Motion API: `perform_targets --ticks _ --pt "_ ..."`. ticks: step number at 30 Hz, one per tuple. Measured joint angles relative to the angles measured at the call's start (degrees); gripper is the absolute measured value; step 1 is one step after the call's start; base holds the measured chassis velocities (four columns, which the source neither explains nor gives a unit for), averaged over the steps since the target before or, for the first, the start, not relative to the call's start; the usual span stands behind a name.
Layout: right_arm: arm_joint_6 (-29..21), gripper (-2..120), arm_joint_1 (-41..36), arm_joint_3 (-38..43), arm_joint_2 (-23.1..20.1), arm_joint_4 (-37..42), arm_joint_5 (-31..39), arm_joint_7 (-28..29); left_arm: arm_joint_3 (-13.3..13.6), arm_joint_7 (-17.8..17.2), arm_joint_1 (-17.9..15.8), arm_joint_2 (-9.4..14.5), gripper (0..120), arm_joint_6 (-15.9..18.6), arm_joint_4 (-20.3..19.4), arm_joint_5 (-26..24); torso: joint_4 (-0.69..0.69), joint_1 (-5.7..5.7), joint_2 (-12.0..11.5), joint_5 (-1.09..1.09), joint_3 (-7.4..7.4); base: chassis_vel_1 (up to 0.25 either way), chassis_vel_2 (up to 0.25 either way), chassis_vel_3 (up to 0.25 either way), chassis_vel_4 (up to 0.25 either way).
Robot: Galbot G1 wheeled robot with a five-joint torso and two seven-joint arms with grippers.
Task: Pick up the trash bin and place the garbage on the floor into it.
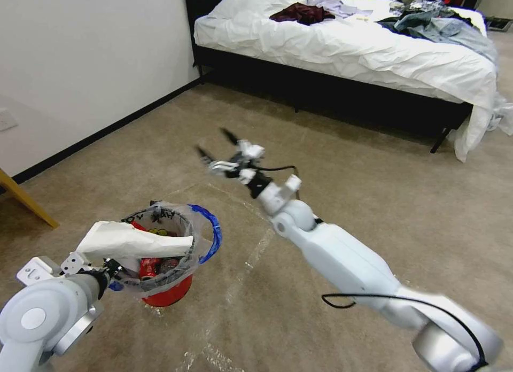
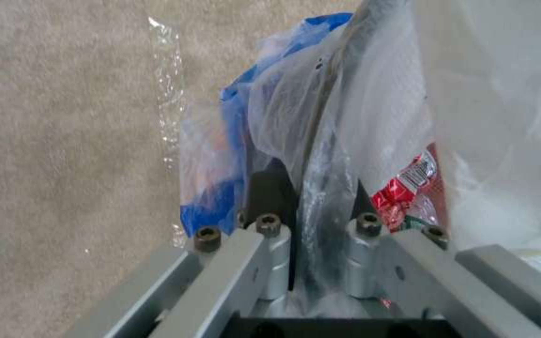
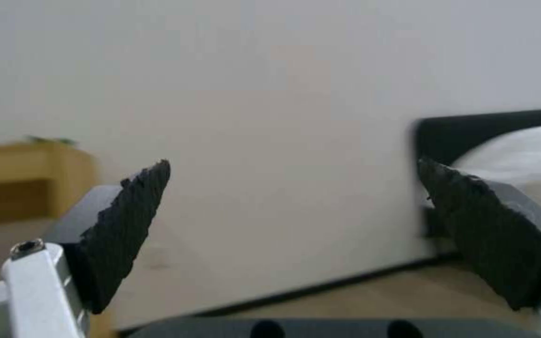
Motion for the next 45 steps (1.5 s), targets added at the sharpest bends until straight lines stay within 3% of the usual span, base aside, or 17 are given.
perform_targets --ticks 7,11,14,23,33,45 --pt "-0.2 100 -13.1 9.9 -4.6 5.8 -6.2 0.3 0.7 1.4 -0.2 -1.9 4 -1.3 2.1 1.1 -0.03 0.00 0.0 0.00 0.00 0.000 0.000 0.000 0.000" --pt "0.4 100 -21.9 16.1 -4.4 9.0 -8.6 -1.3 1.5 2.7 -0.1 -3.8 4 -1.8 3.6 1.8 0.02 0.00 0.0 0.00 -0.01 0.000 0.000 0.000 0.000" --pt "1.5 100 -27.3 19.8 -3.3 10.5 -9.4 -3.8 2.6 5.0 -0.8 -5.3 4 -2.6 7.3 4.1 0.00 0.00 0.0 -0.01 -0.01 0.000 0.000 0.000 0.000" --pt "2.7 100 -29.7 21.5 -1.6 10.3 -9.1 -5.8 2.8 10.5 -3.7 -6.7 4 -4.9 12.6 7.3 0.01 0.00 0.0 -0.02 0.00 0.000 0.000 0.000 0.000" --pt "3.2 100 -29.8 21.3 0.2 9.6 -8.8 -6.7 2.5 14.1 -5.6 -6.6 4 -6.0 15.8 8.2 0.02 0.00 0.0 -0.02 0.00 0.000 0.000 0.000 0.000" --pt "3.8 100 -30.1 21.0 1.0 8.5 -8.4 -8.4 3.2 18.1 -7.8 -8.7 4 -7.6 20.8 11.8 -0.01 0.01 0.0 -0.02 0.00 0.000 0.000 0.000 0.000"
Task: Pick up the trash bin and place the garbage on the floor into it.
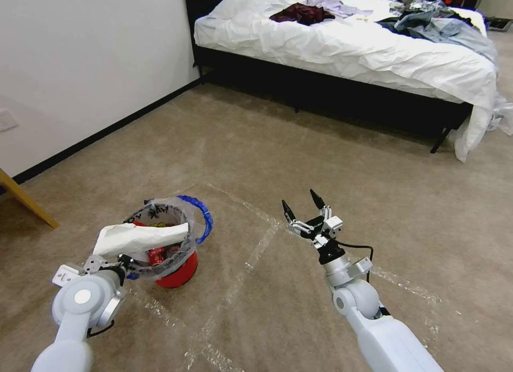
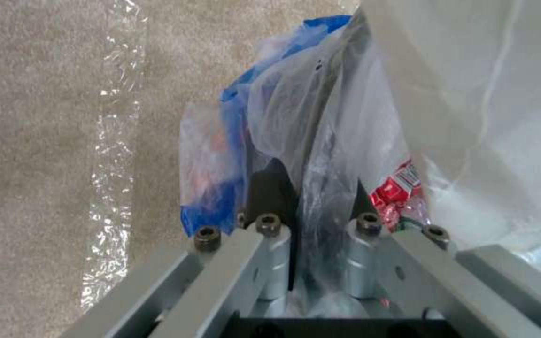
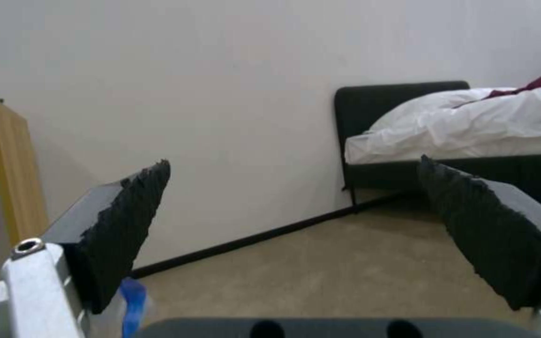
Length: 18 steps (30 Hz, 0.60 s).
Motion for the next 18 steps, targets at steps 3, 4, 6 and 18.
perform_targets --ticks 3,4,6,18 --pt "0.0 100 -0.1 -0.1 0.0 0.0 0.0 -0.2 0.0 0.4 -0.1 -0.2 4 -0.1 0.2 0.4 0.02 0.00 0.0 0.00 0.00 0.000 0.000 0.000 0.000" --pt "0.0 100 -0.1 -0.1 0.0 -0.1 0.1 -0.3 0.0 0.5 -0.2 -0.1 4 -0.1 0.2 0.4 0.01 0.00 0.0 0.01 -0.01 0.000 0.000 0.000 0.000" --pt "0.1 100 -0.1 -0.1 0.0 -0.1 0.1 -0.3 0.0 0.6 -0.2 0.0 4 -0.1 0.3 0.5 0.00 0.00 0.0 0.01 0.00 0.000 0.000 0.000 0.000" --pt "0.1 100 -0.2 -0.2 -0.2 0.1 0.5 -1.0 0.0 0.1 0.7 -0.7 4 0.5 0.7 1.7 0.01 0.00 0.0 0.01 0.00 0.000 0.000 0.000 0.000"
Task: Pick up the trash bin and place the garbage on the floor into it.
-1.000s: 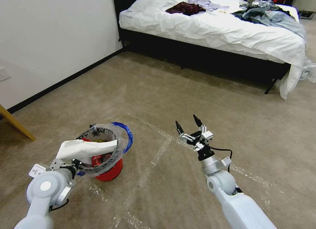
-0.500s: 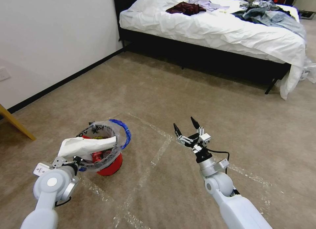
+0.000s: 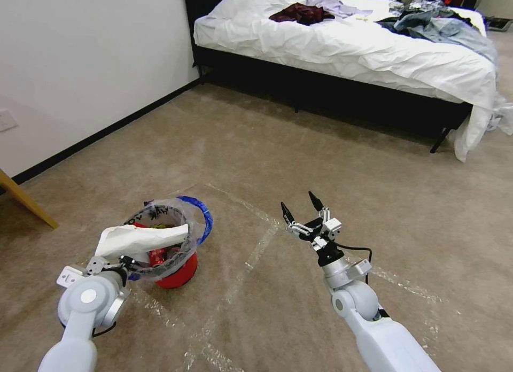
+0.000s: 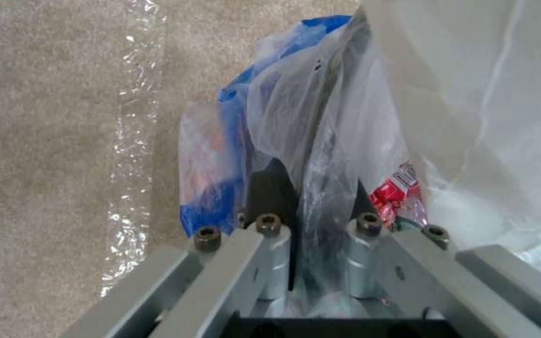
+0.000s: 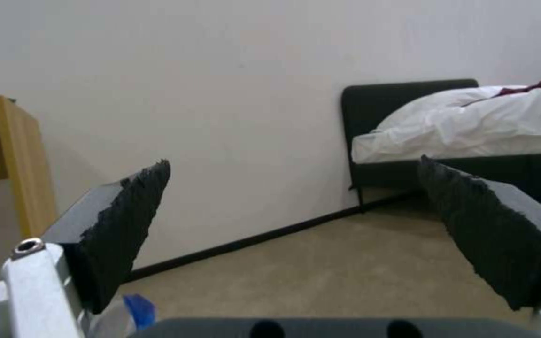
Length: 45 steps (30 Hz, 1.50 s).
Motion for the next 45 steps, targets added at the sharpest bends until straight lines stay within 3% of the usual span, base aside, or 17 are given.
perform_targets --ticks 3,7,8,15,28,32,38,45 --pt "0.0 100 0.0 -0.1 0.0 0.0 0.1 -0.3 -0.1 0.0 0.3 0.0 5 0.0 -0.2 0.0 0.00 0.00 0.0 -0.01 0.00 0.000 0.000 0.000 0.000" --pt "0.0 100 0.0 -0.3 0.0 0.0 0.3 -0.6 -0.3 -0.1 0.6 0.3 15 0.1 -0.8 -0.7 0.00 0.00 0.0 0.01 0.00 0.000 0.000 0.000 0.000" --pt "0.0 100 0.0 -0.3 0.0 0.0 0.4 -0.6 -0.3 -0.4 0.7 0.5 24 0.1 -1.0 -0.8 0.00 0.00 0.0 0.01 0.00 0.000 0.000 0.000 0.000" --pt "0.0 100 0.1 -0.3 0.0 0.0 0.5 -0.7 -0.5 -0.7 1.2 0.7 45 0.1 -1.5 -0.9 0.00 0.00 0.0 0.00 0.00 0.000 0.000 0.000 0.000" --pt "-0.4 100 1.2 -0.8 -0.8 -0.4 1.4 -0.6 0.2 -3.8 2.4 0.6 97 1.4 -3.2 -1.0 0.00 0.00 0.0 0.00 0.00 0.000 0.000 0.000 0.000" --pt "-0.6 100 1.6 -1.4 -1.3 -0.8 1.6 -0.5 0.3 -5.0 3.2 1.1 100 2.2 -3.9 -1.1 0.00 0.00 0.0 0.00 0.00 0.000 0.000 0.000 0.000" --pt "-0.7 100 3.6 -3.8 -2.7 -2.1 1.4 -0.1 0.3 -10.8 5.4 2.8 100 5.4 -7.4 -6.2 0.00 0.00 0.0 0.00 0.00 0.000 0.000 0.000 0.000" --pt "-0.9 100 5.3 -5.8 -2.3 -3.6 1.2 0.1 0.5 -15.5 7.3 3.6 100 6.6 -11.4 -8.8 0.00 0.00 0.0 0.00 0.00 0.000 0.000 0.000 0.000"
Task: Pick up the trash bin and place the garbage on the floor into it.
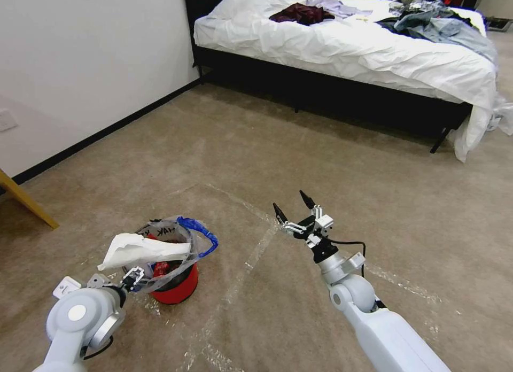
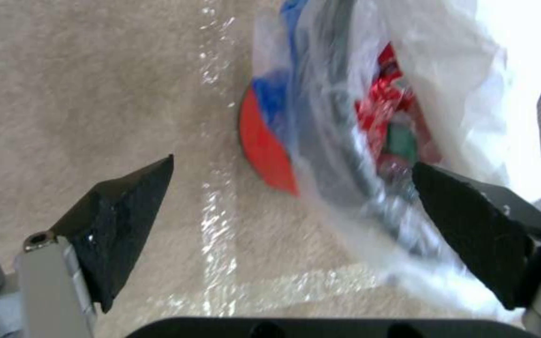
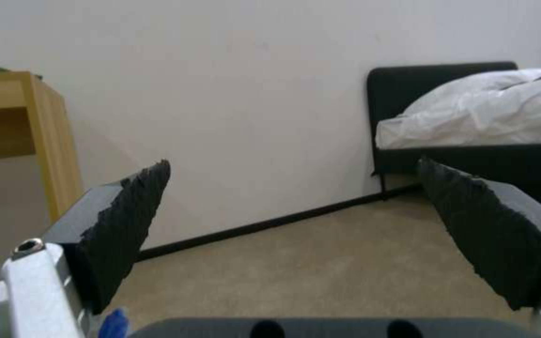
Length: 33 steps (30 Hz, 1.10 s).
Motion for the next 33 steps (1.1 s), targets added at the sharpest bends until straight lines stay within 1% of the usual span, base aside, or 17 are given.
perform_targets --ticks 7,8,11,12,13,16,17,18,19,20,21,22,24,25,27,30,33 --pt "-0.1 100 0.8 -1.1 1.0 -0.7 -0.3 0.9 -1.8 -2.4 2.6 1.6 100 0.8 -5.1 0.6 0.00 0.00 0.0 0.00 0.00 0.000 0.000 0.000 0.000" --pt "-0.1 100 0.8 -1.0 1.1 -0.6 -0.6 1.6 -2.3 -2.1 3.4 1.9 100 0.9 -7.1 2.7 -0.01 0.00 0.0 0.00 0.00 0.000 0.000 0.000 0.000" --pt "-0.1 100 0.8 -0.6 1.3 -0.3 -1.0 2.4 -2.8 -1.6 4.1 2.1 100 1.0 -9.1 4.3 0.00 0.00 0.0 0.00 0.00 0.000 0.000 0.000 0.000" --pt "-0.3 100 0.8 0.2 1.5 0.3 -2.0 4.0 -3.6 0.3 5.5 2.2 100 1.3 -11.8 8.0 0.00 0.00 0.0 0.01 0.00 0.000 0.000 0.000 0.000" --pt "-0.3 100 0.8 0.2 1.5 0.3 -2.0 4.0 -3.6 0.3 5.5 2.2 100 1.3 -11.8 8.0 0.00 0.00 0.0 0.01 0.00 0.000 0.000 0.000 0.000" --pt "-1.7 100 -0.1 3.2 2.2 2.4 -3.7 9.0 -4.4 12.7 9.3 1.7 100 1.7 -15.7 24.9 0.02 0.00 0.0 0.01 0.00 0.000 0.000 0.000 0.000" --pt "-1.7 100 -0.1 3.2 2.2 2.4 -3.7 9.0 -4.4 12.7 9.3 1.7 100 1.7 -15.7 24.9 0.02 0.00 0.0 0.01 0.00 0.000 0.000 0.000 0.000" --pt "-2.5 100 -0.8 4.5 2.3 3.6 -4.2 10.5 -4.4 17.9 10.2 1.2 100 0.4 -16.0 32.2 0.01 0.00 0.0 0.00 0.00 0.000 0.000 0.000 0.000" --pt "-2.5 100 -0.8 4.5 2.3 3.6 -4.2 10.5 -4.4 17.9 10.2 1.2 100 0.4 -16.0 32.2 0.01 0.00 0.0 0.00 0.00 0.000 0.000 0.000 0.000" --pt "-4.0 100 -2.3 6.9 2.5 5.7 -4.5 12.6 -4.2 25.6 11.0 0.4 100 -2.7 -16.0 43.1 0.01 0.00 0.0 0.01 0.00 0.000 0.000 0.000 0.000" --pt "-5.0 100 -3.6 8.6 2.6 7.3 -4.7 13.9 -3.5 30.1 11.5 -0.2 100 -4.4 -15.9 48.7 0.00 0.00 0.0 0.01 -0.01 0.000 0.000 0.000 0.000" --pt "-5.0 100 -3.6 8.6 2.6 7.3 -4.7 13.9 -3.5 30.1 11.5 -0.2 100 -4.4 -15.9 48.7 0.00 0.00 0.0 0.01 -0.01 0.000 0.000 0.000 0.000" --pt "-6.5 100 -5.8 11.4 2.9 9.7 -4.8 15.5 -2.2 35.9 11.7 -1.4 100 -6.7 -15.3 56.4 -0.02 0.00 0.0 0.01 -0.01 0.000 0.000 0.000 0.000" --pt "-6.5 100 -5.8 11.4 2.9 9.7 -4.8 15.5 -2.2 35.9 11.7 -1.4 100 -6.7 -15.3 56.4 -0.02 0.00 0.0 0.01 -0.01 0.000 0.000 0.000 0.000" --pt "-7.9 100 -9.2 15.3 3.6 13.1 -5.0 17.0 -1.4 41.8 10.9 -2.5 100 -11.8 -12.3 67.7 -0.01 -0.01 0.0 -0.01 -0.01 0.000 0.000 0.000 0.000" --pt "-8.7 100 -11.7 17.1 3.7 14.7 -5.8 17.7 -0.9 43.7 10.7 -2.7 100 -14.7 -10.3 71.6 -0.02 0.00 0.0 0.01 0.00 0.000 0.000 0.000 0.000" --pt "-8.7 100 -13.2 18.1 3.7 15.2 -6.9 17.8 -0.3 44.3 10.9 -3.2 100 -16.4 -9.0 73.1 -0.02 -0.01 0.0 0.01 0.00 0.000 0.000 0.000 0.000"
